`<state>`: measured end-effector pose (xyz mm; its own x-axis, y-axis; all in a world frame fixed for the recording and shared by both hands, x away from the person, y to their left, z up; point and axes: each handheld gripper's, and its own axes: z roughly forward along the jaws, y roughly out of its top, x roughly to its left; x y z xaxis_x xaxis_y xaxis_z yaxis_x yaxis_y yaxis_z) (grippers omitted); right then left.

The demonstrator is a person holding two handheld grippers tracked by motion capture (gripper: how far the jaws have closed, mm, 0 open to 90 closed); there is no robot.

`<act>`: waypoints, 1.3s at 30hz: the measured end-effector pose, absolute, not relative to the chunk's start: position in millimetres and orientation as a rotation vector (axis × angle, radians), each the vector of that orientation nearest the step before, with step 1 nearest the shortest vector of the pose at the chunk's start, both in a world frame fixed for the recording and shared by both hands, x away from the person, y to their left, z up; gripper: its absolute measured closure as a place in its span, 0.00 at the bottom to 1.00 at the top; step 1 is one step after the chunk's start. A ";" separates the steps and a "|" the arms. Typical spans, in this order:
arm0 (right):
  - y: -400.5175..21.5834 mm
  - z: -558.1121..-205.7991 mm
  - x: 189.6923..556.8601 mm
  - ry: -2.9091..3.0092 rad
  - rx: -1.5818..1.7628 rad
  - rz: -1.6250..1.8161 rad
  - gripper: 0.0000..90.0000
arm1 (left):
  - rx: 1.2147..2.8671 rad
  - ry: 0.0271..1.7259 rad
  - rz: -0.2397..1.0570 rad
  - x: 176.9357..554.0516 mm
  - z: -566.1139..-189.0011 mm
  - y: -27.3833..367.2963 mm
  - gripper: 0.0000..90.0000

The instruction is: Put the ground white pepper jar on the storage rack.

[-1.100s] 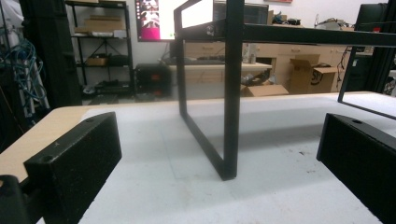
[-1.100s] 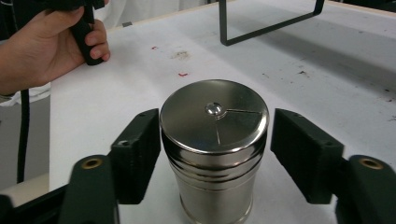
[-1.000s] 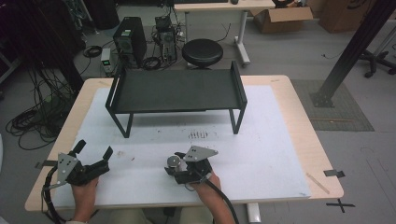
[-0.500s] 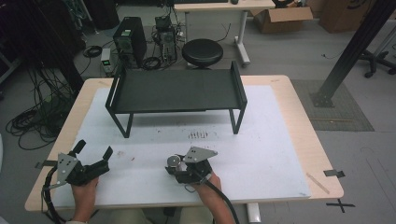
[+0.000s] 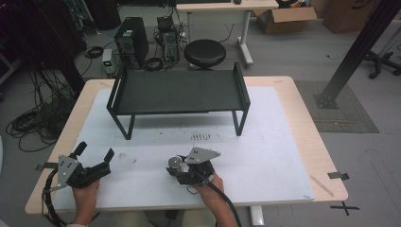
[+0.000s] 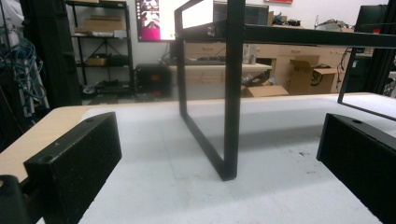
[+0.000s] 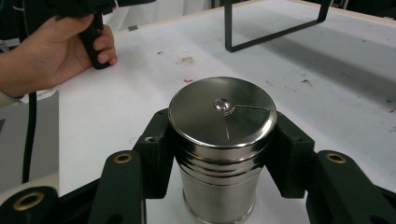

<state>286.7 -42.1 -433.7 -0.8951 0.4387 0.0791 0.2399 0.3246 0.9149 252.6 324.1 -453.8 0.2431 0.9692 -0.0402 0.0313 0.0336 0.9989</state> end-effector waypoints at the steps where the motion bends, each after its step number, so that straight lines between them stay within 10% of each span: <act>1: -42.4 -432.5 286.9 2.399 0.619 1.614 0.54 | 1.307 1.062 0.987 252.5 -453.8 324.2 0.00; 39: -41.1 -364.6 303.0 2.315 0.506 1.701 0.54 | 1.308 1.063 0.983 252.9 -453.8 324.1 0.00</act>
<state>303.0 -41.1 -364.6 -0.9154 0.4019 0.0231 0.1422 0.2692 0.9525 252.9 324.1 -453.8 0.2446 0.9687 -0.0425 0.0332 0.0354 0.9988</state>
